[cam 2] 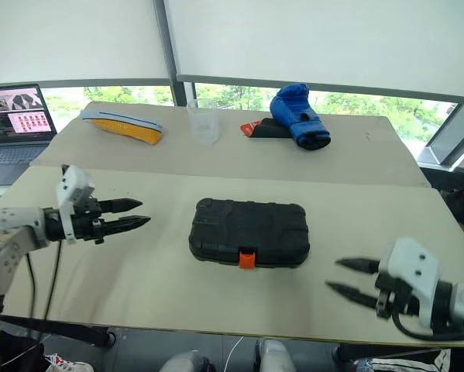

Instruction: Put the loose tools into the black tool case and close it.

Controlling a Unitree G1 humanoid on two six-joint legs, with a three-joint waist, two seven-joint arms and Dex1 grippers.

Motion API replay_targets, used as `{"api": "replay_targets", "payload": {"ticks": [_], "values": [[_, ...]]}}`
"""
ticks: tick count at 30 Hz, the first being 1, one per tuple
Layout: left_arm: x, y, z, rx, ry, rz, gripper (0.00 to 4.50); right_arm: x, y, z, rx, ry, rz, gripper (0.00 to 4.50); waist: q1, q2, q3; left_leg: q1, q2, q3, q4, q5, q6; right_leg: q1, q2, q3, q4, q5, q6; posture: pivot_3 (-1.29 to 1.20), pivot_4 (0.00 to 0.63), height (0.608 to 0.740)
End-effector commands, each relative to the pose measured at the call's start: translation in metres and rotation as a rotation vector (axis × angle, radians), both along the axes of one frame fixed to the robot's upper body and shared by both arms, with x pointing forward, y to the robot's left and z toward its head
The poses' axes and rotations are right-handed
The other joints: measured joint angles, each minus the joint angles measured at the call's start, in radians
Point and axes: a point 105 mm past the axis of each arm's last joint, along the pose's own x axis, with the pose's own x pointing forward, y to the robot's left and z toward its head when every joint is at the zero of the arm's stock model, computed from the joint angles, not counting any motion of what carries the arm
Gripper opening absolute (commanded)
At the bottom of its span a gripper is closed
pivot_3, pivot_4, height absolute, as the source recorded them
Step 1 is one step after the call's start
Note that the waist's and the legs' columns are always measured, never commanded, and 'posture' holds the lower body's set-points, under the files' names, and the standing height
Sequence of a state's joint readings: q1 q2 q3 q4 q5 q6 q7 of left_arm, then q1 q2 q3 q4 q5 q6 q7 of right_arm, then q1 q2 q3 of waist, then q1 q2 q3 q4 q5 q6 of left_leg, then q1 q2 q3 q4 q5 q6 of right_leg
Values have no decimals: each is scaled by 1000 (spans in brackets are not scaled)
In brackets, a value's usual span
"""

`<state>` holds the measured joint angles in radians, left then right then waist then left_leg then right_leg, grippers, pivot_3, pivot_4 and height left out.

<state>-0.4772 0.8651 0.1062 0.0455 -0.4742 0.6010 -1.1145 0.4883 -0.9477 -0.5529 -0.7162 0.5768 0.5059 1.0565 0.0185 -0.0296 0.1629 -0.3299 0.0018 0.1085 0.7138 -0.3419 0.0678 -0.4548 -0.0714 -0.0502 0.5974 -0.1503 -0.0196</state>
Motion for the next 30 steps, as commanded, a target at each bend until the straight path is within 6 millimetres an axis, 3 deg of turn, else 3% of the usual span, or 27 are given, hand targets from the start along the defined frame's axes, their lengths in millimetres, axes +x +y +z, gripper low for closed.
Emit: {"api": "replay_targets", "payload": {"ticks": [1, 3, 6, 7, 10, 14, 17, 25, 30], "values": [[49, -15, -1, 66, -96, 1, 1990, 10, 16, -18, -22, -17, 25, 1625, 11, -3, 0, -1, -1, 0, 1, 1, 0, 0, 0, 1, 0, 0, -1, 0, 150, 738], [68, -38, -6, 116, -139, -43, 1355, 18, 24, -27, -30, -19, 38, 1045, 20, -4, 0, -6, -3, -1, 2, 5, 3, -2, -1, 3, -2, 1, 0, 0, 150, 738], [81, -64, -14, 159, -165, -114, 123, 25, 32, -36, -55, -24, 70, 22, 18, -4, 0, -8, -8, 2, 5, 6, 6, -2, -4, 8, -3, 7, 3, 0, 150, 738], [85, -75, -19, 181, -176, -145, 50, 30, 35, -39, -59, -30, 79, 4, 13, -5, 0, -10, -8, 2, 8, 6, 6, -3, -4, 9, -3, 7, 4, 0, 150, 738], [92, -105, -34, 260, -198, -219, 50, 46, 43, -44, -73, -56, 97, 4, 0, -5, 0, -15, -8, 3, 11, 3, 10, -5, -4, 8, -5, 14, 4, 0, 150, 738], [95, -121, -38, 300, -222, -262, 50, 61, 44, -46, -118, -88, 96, 4, -4, -6, 0, -25, -11, 1, 14, 1, 15, -10, -6, 4, -6, 18, 12, 0, 150, 738], [81, -133, -44, 354, -258, -429, 50, 78, 40, -43, -143, -124, 51, 4, -8, -6, 0, -27, -11, 0, 14, 0, 16, -9, -6, 4, -11, 20, 15, 0, 150, 738], [37, -133, -53, 329, -191, -780, 50, 103, 8, -34, -233, -226, -61, 4, -7, -5, 0, -27, -11, 1, 15, -1, 16, -9, -8, 3, -19, 20, 16, 0, 150, 738], [27, -136, -40, 272, -213, -802, 50, 101, -5, -35, -261, -223, -78, 4, -5, -4, 0, -28, -11, 1, 16, -1, 16, -9, -8, 3, -18, 20, 15, 0, 150, 738]]}}
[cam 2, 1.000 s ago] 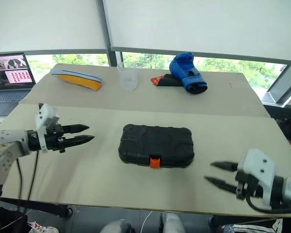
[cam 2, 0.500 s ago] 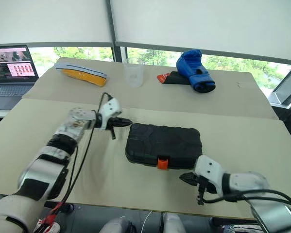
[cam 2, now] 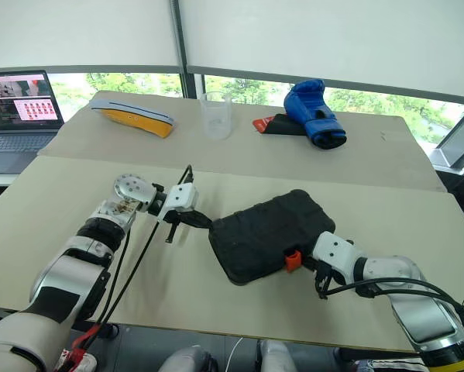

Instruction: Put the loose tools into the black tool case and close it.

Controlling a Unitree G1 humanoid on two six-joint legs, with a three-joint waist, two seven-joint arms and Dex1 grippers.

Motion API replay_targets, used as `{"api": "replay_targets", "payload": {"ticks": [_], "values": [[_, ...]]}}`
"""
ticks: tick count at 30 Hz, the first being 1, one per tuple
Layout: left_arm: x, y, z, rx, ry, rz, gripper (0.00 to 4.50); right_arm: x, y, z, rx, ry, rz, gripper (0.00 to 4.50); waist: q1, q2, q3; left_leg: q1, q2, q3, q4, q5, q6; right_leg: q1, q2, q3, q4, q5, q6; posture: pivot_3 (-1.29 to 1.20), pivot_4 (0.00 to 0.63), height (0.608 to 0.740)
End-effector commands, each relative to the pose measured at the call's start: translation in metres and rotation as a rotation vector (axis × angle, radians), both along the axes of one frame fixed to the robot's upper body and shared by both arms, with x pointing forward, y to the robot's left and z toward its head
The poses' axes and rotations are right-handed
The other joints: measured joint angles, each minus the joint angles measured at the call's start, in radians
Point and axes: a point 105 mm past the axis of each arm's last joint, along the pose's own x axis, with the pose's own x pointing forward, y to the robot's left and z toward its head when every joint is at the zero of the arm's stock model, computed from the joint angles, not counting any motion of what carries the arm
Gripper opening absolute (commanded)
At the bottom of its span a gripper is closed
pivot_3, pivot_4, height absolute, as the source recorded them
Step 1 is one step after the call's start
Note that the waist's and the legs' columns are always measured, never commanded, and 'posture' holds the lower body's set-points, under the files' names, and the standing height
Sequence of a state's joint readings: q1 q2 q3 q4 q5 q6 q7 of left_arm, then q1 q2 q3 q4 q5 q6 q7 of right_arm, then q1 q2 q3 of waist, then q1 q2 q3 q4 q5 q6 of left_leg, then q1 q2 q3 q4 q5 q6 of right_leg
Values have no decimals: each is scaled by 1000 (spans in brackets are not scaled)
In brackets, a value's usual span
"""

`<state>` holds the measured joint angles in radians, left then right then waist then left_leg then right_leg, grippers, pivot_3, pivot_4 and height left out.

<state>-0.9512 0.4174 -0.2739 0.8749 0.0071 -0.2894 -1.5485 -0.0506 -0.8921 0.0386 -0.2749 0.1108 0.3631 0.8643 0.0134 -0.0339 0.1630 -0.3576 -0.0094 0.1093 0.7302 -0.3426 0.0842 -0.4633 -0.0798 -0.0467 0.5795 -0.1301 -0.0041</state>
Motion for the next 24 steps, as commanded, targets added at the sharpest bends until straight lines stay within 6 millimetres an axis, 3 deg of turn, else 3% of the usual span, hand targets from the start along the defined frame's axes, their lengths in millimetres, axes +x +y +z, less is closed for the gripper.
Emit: {"api": "replay_targets", "payload": {"ticks": [1, 6, 9, 12, 16, 21, 24], "values": [[0, -13, 31, -97, -46, -21, 50, -1, -8, 21, -12, -80, 3, 4, 1, 0, 0, 0, 0, 0, 0, 0, 0, 0, 0, 0, 0, 0, 0, 0, 150, 738], [5, -16, 79, -235, 75, 52, 50, -26, -2, 31, 71, -33, 27, 4, 2, 2, 0, -2, 1, -2, 1, 0, 0, 0, 2, -1, 0, 0, 0, 0, 150, 738], [-5, -29, 89, -257, 122, 3, 50, -32, -2, 32, 72, -29, 18, 4, 0, 3, -1, -1, 1, -3, 2, 0, 0, 3, 2, -1, 0, 0, 1, 0, 150, 738], [-17, -48, 79, -225, 103, -58, 50, -36, -2, 37, 102, -32, 5, 4, 0, 4, -1, 4, 0, -3, 1, -1, 1, 7, 2, 1, -1, -1, 3, 0, 150, 738], [-24, -77, 37, -124, 23, -109, 50, -36, 1, 49, 173, -46, -2, 4, 1, 4, -1, 5, -1, -3, 2, -1, 1, 6, 2, 3, 0, -1, 3, 0, 150, 738], [-21, -74, 3, -11, -54, -113, 50, -29, 4, 54, 208, -60, -18, 4, 0, 6, -2, 5, -1, -2, 2, -1, 2, 6, 2, 6, 0, 0, 2, 0, 150, 738], [-23, -69, -3, -14, -29, -110, 50, -23, 3, 46, 197, -47, -33, 4, -1, 7, -3, 6, 0, -2, 2, -2, 4, 6, 2, 6, 0, 1, 1, 0, 150, 738]]}}
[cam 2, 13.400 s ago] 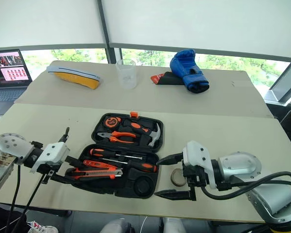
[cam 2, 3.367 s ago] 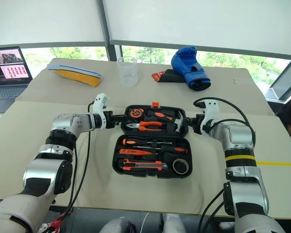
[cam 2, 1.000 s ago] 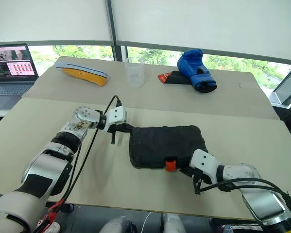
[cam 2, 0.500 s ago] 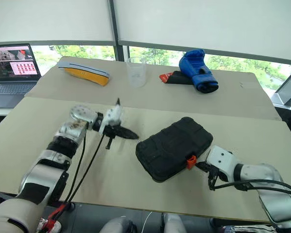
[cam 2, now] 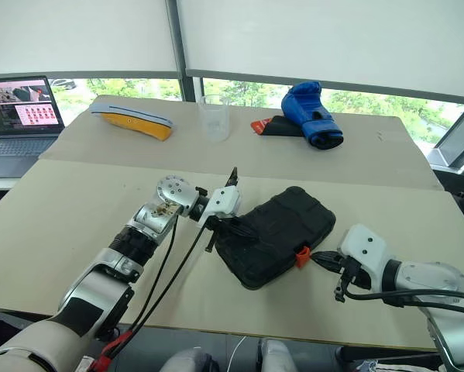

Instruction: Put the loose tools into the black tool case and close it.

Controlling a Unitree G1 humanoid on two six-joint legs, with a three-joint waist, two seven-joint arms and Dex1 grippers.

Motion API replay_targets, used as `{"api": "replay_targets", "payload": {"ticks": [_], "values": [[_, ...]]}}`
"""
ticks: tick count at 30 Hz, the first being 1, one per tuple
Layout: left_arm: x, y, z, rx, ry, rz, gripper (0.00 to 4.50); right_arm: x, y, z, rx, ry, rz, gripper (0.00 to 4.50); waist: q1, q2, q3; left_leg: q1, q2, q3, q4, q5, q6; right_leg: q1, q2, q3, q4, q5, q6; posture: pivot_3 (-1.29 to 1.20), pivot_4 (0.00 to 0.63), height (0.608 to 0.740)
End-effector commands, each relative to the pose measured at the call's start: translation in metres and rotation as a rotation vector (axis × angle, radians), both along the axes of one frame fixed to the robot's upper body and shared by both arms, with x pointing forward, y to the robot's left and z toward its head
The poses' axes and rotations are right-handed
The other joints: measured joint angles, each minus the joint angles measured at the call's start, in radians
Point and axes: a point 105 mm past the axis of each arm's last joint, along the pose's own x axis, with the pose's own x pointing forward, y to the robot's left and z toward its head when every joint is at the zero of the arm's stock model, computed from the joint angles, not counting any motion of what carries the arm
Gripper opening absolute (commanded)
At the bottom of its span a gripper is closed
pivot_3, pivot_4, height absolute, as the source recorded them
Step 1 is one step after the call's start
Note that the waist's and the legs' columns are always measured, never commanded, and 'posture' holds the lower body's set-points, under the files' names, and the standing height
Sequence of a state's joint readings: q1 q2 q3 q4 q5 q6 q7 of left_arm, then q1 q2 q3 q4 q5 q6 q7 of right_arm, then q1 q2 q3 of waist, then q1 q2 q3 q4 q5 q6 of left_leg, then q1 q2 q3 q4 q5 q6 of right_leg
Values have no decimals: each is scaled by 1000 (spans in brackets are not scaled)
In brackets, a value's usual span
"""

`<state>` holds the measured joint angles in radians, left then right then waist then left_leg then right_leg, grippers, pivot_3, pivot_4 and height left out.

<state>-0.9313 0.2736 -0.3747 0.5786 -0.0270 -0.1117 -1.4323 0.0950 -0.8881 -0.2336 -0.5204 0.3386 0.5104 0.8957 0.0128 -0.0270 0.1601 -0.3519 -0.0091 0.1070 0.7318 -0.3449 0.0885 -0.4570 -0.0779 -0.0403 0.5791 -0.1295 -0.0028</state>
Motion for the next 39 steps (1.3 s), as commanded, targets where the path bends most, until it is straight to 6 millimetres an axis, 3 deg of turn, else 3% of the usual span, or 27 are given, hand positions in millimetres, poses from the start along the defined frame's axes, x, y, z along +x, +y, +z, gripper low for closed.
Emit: {"api": "replay_targets", "payload": {"ticks": [1, 8, 15, 19, 28, 39], "values": [[-1, 13, -25, 81, 39, 29, 50, 5, 0, -4, 3, -2, -14, 4, 0, 0, -1, 0, 0, 0, 0, -1, 1, 0, 0, 0, 0, 0, 0, 0, 150, 738], [-3, 10, -23, 55, 47, 32, 50, 6, 7, -14, 12, 2, 1, 4, 0, 0, -2, 0, 0, 0, 0, -1, 1, 0, 0, 0, 0, 1, 1, 0, 150, 738], [-2, 5, -21, 34, 45, 41, 50, -6, -1, 14, 1, -17, 14, 4, 3, 2, -3, 0, 0, 0, 0, -1, 1, 0, -1, 0, 0, 1, 1, 0, 150, 738], [-2, 3, -22, 31, 43, 36, 50, -1, 6, 24, 50, -34, 14, 4, 3, 2, -3, 0, 0, 0, 1, -1, 1, 1, 0, 0, 0, 1, 1, 0, 150, 738], [-1, 1, -20, 32, 33, 30, 50, 7, 16, 1, 22, 30, 19, 4, 6, 2, -3, -1, 0, 0, 1, -1, 2, 0, -1, 0, 0, 1, 1, 0, 150, 738], [2, 3, -20, 27, 26, 44, 50, -21, -2, -12, -12, 114, -67, 4, 11, 1, -5, 0, 0, 0, 1, -1, 2, 1, -1, 0, -1, 1, 1, 0, 150, 738]]}}
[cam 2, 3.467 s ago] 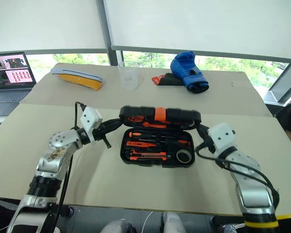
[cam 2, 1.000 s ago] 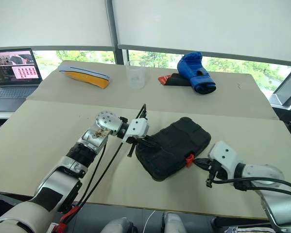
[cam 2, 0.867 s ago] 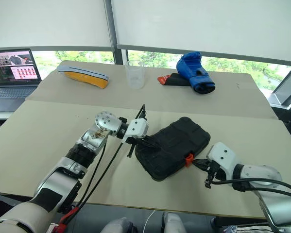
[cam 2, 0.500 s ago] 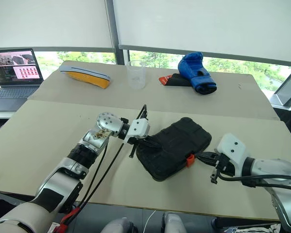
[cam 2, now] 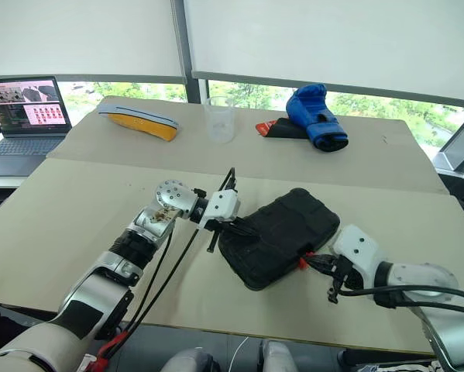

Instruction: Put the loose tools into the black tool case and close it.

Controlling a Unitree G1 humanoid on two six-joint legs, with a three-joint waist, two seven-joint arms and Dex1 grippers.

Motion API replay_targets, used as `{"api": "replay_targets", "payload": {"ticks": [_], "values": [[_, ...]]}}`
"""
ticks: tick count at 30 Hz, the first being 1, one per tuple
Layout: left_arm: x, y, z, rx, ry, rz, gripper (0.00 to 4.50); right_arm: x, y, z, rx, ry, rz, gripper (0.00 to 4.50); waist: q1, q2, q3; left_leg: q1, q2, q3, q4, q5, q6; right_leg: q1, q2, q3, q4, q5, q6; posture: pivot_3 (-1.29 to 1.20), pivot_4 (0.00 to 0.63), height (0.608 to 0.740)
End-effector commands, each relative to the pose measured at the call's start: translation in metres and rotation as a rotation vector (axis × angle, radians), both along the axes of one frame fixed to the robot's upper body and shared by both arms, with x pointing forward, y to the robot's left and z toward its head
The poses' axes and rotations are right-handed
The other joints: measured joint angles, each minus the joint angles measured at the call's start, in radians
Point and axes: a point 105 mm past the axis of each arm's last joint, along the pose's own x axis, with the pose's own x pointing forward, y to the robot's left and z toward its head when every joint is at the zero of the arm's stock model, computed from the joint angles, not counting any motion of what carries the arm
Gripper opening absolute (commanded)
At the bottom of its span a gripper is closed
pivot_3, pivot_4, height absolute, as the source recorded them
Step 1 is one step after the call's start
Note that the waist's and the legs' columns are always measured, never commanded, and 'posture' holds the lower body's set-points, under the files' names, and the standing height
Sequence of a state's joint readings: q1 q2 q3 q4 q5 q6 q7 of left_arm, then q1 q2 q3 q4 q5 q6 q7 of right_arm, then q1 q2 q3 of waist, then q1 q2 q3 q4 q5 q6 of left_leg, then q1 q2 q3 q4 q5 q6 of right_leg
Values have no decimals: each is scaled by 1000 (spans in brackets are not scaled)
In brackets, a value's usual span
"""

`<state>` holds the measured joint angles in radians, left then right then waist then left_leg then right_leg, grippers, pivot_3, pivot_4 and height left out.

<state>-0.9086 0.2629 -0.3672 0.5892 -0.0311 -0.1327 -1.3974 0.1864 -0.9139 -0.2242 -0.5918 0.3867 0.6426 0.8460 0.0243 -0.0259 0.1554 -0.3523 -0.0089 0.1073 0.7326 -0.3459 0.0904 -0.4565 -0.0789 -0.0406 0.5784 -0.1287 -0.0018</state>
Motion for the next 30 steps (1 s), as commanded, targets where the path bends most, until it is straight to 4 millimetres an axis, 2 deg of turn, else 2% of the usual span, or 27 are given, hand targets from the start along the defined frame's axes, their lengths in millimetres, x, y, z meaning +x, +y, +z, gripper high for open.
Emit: {"api": "replay_targets", "payload": {"ticks": [1, 6, 8, 11, 15, 20, 24, 30], "values": [[1, 3, -15, 60, 23, 15, 50, -4, -1, 7, -17, -30, -13, 4, 0, 0, 0, 0, 0, 0, 0, 0, 0, 0, 0, 0, 0, 0, 0, 0, 150, 738], [1, -4, -12, 50, 19, 0, 50, -4, 0, 6, 7, -36, -52, 4, 2, 0, 0, 0, 0, 0, 0, 0, 0, 0, 0, 0, 0, 0, 0, 0, 150, 738], [0, -8, -10, 42, 17, -10, 50, -5, 1, -1, 9, -23, -63, 4, 4, 0, 0, 0, 0, 0, 0, 0, 0, 0, 0, 0, 0, 0, 0, 0, 150, 738], [-1, -17, -9, 36, 10, -22, 50, 6, -2, -17, 9, -35, -111, 4, 7, 0, -1, 0, 0, 0, 0, 0, 0, 0, 0, 0, 0, 0, 0, 0, 150, 738], [0, -21, -10, 43, -3, -33, 50, 20, 1, -22, 32, -62, -139, 4, 12, 0, -1, -1, -2, 0, 1, -1, 2, 0, -1, 0, -1, 0, -1, 0, 150, 738], [1, -22, -12, 64, -29, -43, 50, 31, 15, -4, 54, -134, -95, 4, 10, 0, -1, -1, -2, 0, 2, -2, 3, -1, -1, 0, -1, -1, -1, 0, 150, 738], [0, -20, -21, 94, -65, -54, 50, 31, 22, 14, 63, -169, -63, 4, -7, 0, -1, -1, -1, 1, 1, -2, 3, -1, -1, 1, -1, 0, 0, 0, 150, 738], [-3, -21, -30, 108, -81, -70, 50, 33, 29, 28, 78, -184, -36, 4, -16, 1, -1, 0, 1, 1, 1, -4, 7, -1, 1, 1, 0, 0, -1, 0, 150, 738]]}}
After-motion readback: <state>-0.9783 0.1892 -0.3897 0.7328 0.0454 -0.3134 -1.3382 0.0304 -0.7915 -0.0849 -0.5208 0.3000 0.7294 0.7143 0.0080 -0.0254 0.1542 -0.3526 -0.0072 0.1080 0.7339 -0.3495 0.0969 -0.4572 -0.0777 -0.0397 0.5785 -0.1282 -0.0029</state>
